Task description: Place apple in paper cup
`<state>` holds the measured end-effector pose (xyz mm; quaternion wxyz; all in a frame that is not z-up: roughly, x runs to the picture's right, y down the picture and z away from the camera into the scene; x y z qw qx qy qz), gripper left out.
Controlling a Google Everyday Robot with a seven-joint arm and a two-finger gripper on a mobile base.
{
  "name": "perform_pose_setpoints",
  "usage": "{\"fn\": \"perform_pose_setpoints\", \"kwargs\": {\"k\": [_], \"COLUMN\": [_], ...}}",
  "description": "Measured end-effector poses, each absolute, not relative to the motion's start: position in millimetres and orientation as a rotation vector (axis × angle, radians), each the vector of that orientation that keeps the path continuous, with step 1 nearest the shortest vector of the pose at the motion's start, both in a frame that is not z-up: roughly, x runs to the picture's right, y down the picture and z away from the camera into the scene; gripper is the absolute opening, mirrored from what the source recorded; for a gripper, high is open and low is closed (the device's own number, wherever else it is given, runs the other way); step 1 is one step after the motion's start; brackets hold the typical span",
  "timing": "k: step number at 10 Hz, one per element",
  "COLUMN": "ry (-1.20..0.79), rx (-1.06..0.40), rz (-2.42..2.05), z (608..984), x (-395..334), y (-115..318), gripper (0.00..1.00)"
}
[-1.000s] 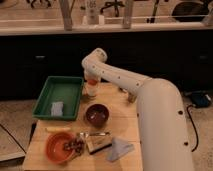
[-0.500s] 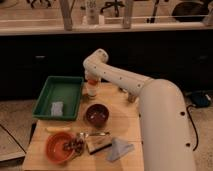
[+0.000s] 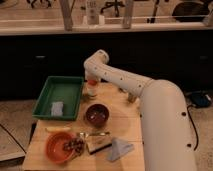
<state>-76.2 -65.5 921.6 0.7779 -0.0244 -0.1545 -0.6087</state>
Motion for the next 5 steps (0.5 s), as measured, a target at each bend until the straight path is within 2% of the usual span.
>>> {"fn": "perform_pose_setpoints", "kwargs": {"k": [5], "ry": [-0.345], "rx": [-0.03], "rz": [-1.324], "z": [919], "x": [-85], "y": [-65], "gripper": [0.05]}}
